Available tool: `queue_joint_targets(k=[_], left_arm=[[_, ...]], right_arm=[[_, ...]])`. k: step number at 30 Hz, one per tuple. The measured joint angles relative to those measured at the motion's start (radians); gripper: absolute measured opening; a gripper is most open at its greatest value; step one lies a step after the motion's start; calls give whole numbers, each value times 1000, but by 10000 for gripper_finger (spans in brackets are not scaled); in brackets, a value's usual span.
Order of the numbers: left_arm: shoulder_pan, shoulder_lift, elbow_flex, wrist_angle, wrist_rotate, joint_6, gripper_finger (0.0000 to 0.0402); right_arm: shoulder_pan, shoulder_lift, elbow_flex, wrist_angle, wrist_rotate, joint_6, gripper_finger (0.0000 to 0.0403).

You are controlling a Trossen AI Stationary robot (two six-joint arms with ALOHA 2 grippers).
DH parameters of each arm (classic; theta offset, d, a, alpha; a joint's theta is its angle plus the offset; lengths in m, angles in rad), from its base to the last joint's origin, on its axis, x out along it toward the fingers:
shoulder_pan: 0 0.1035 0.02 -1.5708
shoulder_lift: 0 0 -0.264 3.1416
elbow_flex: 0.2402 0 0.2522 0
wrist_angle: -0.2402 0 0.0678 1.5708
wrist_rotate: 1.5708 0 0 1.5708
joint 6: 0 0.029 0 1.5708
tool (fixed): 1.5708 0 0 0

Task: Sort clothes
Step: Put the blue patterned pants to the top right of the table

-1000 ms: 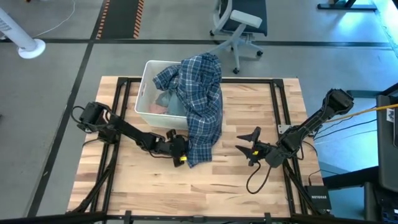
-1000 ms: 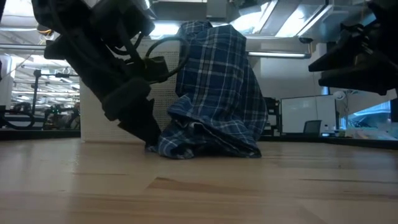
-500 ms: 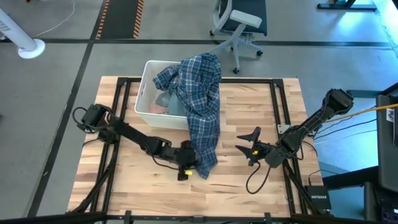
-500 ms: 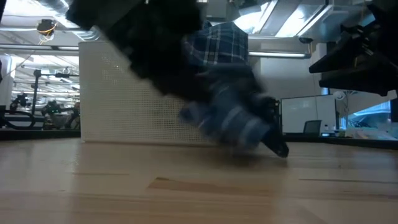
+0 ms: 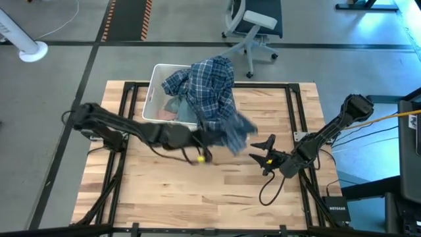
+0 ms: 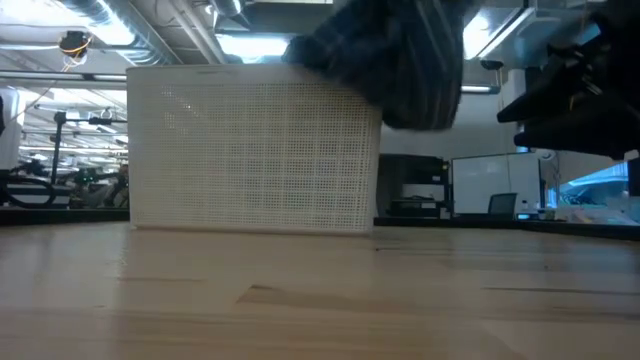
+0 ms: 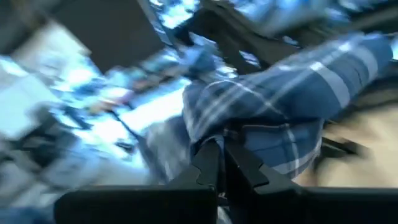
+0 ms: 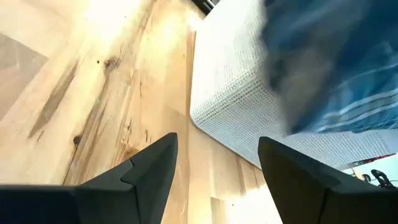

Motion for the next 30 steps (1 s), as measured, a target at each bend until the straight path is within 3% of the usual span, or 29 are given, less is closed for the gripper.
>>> queue_joint_targets(k=[6, 12, 16, 22, 26, 30], left_arm=[[109, -157, 21, -65, -176, 142, 2], [287, -304, 21, -372, -304, 41, 2], [417, -356, 21, -671, -309, -179, 1], [546, -329, 20, -1144, -261, -500, 2], [585, -309, -33, -1222, -197, -633, 8], [608, -308, -80, -1218, -102, -668, 22]], right_arm=[[0, 47, 0, -8, 0, 27, 243], [0, 60, 0, -4, 17, 29, 243], [0, 60, 0, 1, 19, 29, 243], [0, 60, 0, 0, 19, 28, 243], [0, 60, 0, 1, 19, 28, 243], [0, 60, 0, 2, 19, 28, 243]])
